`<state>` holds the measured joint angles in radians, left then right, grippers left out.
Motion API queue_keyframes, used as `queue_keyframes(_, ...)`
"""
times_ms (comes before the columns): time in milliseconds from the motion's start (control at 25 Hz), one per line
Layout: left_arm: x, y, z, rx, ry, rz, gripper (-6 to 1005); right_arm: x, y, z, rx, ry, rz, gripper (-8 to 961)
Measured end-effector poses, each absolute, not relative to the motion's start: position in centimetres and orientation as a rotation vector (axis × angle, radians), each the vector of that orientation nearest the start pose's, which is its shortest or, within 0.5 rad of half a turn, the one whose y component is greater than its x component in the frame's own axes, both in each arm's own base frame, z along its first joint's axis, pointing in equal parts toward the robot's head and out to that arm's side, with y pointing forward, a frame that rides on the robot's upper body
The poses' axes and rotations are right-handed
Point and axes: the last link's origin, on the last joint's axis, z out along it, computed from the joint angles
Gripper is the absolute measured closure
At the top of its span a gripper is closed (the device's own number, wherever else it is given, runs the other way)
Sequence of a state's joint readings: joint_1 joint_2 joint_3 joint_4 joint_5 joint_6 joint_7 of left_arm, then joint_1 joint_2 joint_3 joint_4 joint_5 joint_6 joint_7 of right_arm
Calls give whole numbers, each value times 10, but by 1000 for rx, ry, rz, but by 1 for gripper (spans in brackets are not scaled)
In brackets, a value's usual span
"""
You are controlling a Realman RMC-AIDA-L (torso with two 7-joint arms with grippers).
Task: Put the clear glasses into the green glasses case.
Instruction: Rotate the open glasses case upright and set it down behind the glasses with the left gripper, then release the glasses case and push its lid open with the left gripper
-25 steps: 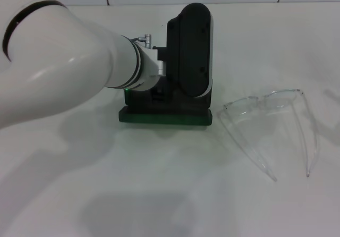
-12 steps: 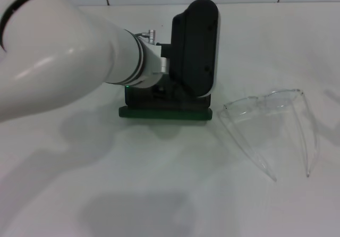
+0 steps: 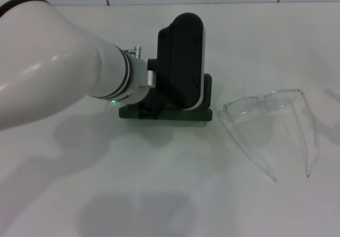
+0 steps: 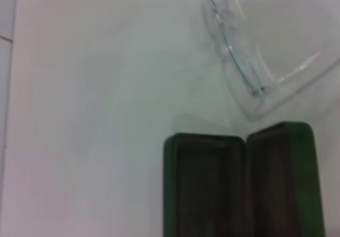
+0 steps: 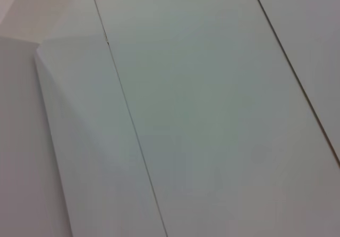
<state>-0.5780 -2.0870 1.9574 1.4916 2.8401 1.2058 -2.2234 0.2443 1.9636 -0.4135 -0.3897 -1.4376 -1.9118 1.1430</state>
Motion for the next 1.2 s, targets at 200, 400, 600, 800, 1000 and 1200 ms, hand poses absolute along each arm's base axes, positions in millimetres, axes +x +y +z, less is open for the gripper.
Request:
queue_keyframes(200,-130,329,-76,-2616,408,806,685,326,243,103,-1978,504,1370,110)
queue_keyframes(400,-135,322,-80,-2639,388,844,685,326,243,103,-1980,501,1368,110)
queue_keyframes(600,-139,317,-81,-2654,350,877,685,326,243,103,-1982,500,1369,111)
queue_keyframes(800,-136,307,-82,-2672,328,904,684,326,243,103,-1981,498,1369,112)
queue_keyframes(1000,-124,297,-72,-2681,340,913,684,325,244,104,-1979,490,1373,112)
queue_keyframes(1200,-104,295,-52,-2656,364,862,678,322,248,105,-1984,477,1381,113)
